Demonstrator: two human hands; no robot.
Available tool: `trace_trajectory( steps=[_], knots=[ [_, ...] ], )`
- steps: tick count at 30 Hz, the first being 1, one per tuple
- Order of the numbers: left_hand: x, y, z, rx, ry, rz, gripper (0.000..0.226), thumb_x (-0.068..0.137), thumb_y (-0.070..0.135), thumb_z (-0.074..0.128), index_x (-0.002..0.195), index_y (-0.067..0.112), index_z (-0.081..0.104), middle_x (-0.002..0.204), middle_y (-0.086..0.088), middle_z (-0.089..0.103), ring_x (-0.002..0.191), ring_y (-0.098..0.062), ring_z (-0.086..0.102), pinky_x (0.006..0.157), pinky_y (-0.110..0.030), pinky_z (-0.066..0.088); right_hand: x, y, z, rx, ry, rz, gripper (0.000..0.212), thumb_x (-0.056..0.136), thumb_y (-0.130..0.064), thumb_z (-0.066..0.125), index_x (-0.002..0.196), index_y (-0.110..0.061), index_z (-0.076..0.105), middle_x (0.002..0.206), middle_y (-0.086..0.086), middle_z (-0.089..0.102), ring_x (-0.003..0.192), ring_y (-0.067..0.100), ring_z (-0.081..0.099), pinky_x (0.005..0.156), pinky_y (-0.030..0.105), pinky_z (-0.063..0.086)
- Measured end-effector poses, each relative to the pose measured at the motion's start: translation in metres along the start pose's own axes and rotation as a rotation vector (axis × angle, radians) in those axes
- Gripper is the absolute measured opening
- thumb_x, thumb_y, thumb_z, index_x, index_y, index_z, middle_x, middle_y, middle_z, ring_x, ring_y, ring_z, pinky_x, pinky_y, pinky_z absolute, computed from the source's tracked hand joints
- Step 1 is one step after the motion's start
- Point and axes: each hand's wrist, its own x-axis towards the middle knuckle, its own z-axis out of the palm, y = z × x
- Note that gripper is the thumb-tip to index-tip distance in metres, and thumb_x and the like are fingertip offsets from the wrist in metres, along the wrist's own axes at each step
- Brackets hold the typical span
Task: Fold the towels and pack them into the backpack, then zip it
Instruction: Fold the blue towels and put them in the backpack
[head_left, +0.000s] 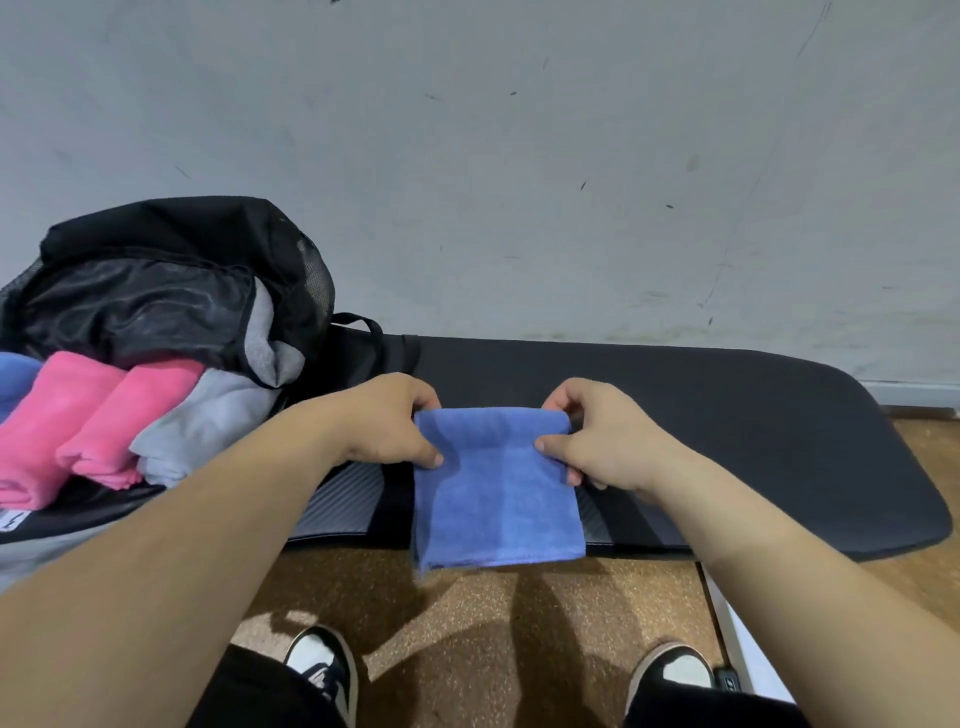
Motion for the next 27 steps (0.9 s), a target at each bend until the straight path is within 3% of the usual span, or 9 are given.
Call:
trace_trajectory(
  steps=[3,6,9,11,14,17,21,24,27],
  knots=[
    [-0.001,0.001,-0.003,-0.072,0.197,0.066,0.022,0.076,0.016,0.084,0.087,0.025,0.068,0.087,0.005,0.072,0.083,-0.015,0.069,0.077,-0.036,0.059,-0.001,-0.005,0.003,0.093,0.136,-0.074,0.016,0.087,-0.005,0.069,0.094,-0.017,0.061,0.078,0.006,0.074,0.058,0.022,0.072,0.053,0.036,0.058],
    [-0.005,0.004,-0.004,-0.112,0.341,0.146,0.025,0.078,0.014,0.082,0.09,0.028,0.066,0.086,0.009,0.07,0.078,-0.011,0.066,0.072,-0.032,0.056,-0.004,-0.007,-0.001,0.055,0.275,-0.145,0.02,0.082,-0.008,0.071,0.088,-0.025,0.063,0.087,-0.006,0.074,0.075,0.016,0.07,0.067,0.03,0.058],
    [-0.015,0.006,-0.003,-0.086,0.357,0.22,0.027,0.078,0.01,0.079,0.09,0.03,0.066,0.083,0.011,0.069,0.073,-0.004,0.062,0.068,-0.027,0.052,-0.011,-0.003,-0.005,0.034,0.235,-0.158,0.024,0.08,-0.013,0.076,0.09,-0.03,0.062,0.085,-0.008,0.071,0.066,0.019,0.063,0.063,0.026,0.053],
    [-0.022,0.005,0.001,-0.07,0.343,0.257,0.029,0.077,0.012,0.078,0.095,0.032,0.068,0.088,0.013,0.07,0.078,-0.003,0.065,0.073,-0.03,0.056,-0.015,0.006,-0.01,-0.07,0.206,-0.171,0.025,0.08,-0.02,0.081,0.093,-0.032,0.065,0.079,-0.01,0.069,0.063,0.013,0.061,0.063,0.021,0.051],
    [-0.033,0.003,0.012,-0.051,0.317,0.359,0.032,0.078,0.018,0.081,0.106,0.031,0.072,0.102,0.013,0.069,0.091,-0.005,0.068,0.085,-0.032,0.058,-0.018,0.019,-0.019,-0.181,0.221,-0.173,0.024,0.082,-0.021,0.081,0.092,-0.036,0.066,0.086,-0.009,0.072,0.075,0.015,0.068,0.072,0.031,0.057],
    [-0.038,0.002,0.021,0.079,0.275,0.434,0.03,0.079,0.018,0.077,0.108,0.027,0.075,0.111,0.017,0.062,0.09,0.005,0.06,0.084,-0.023,0.05,-0.021,0.025,-0.02,-0.218,0.172,-0.178,0.031,0.082,-0.014,0.081,0.091,-0.038,0.063,0.091,-0.007,0.07,0.073,0.013,0.063,0.073,0.029,0.056],
    [-0.045,0.001,0.03,0.204,0.143,0.342,0.021,0.084,0.031,0.071,0.105,0.033,0.072,0.121,0.02,0.053,0.095,-0.006,0.064,0.087,-0.03,0.053,-0.023,0.024,-0.013,-0.341,0.097,-0.248,0.037,0.077,-0.016,0.082,0.084,-0.042,0.056,0.109,-0.018,0.059,0.105,0.016,0.063,0.089,0.039,0.054],
    [-0.043,0.005,0.032,0.119,0.229,0.313,0.024,0.09,0.053,0.062,0.082,0.033,0.071,0.111,0.017,0.056,0.089,-0.003,0.061,0.084,-0.031,0.051,-0.024,0.018,-0.015,-0.438,0.08,-0.187,0.017,0.079,-0.043,0.079,0.079,-0.037,0.063,0.124,-0.025,0.053,0.133,0.003,0.051,0.1,0.037,0.049],
    [-0.033,0.005,0.031,0.12,0.283,0.305,0.016,0.091,0.041,0.073,0.081,0.03,0.068,0.106,0.016,0.057,0.096,-0.008,0.056,0.087,-0.033,0.049,-0.021,0.009,-0.015,-0.508,0.148,-0.192,0.037,0.087,-0.056,0.071,0.07,-0.025,0.066,0.15,-0.016,0.051,0.147,-0.004,0.036,0.102,0.036,0.048]
  ],
)
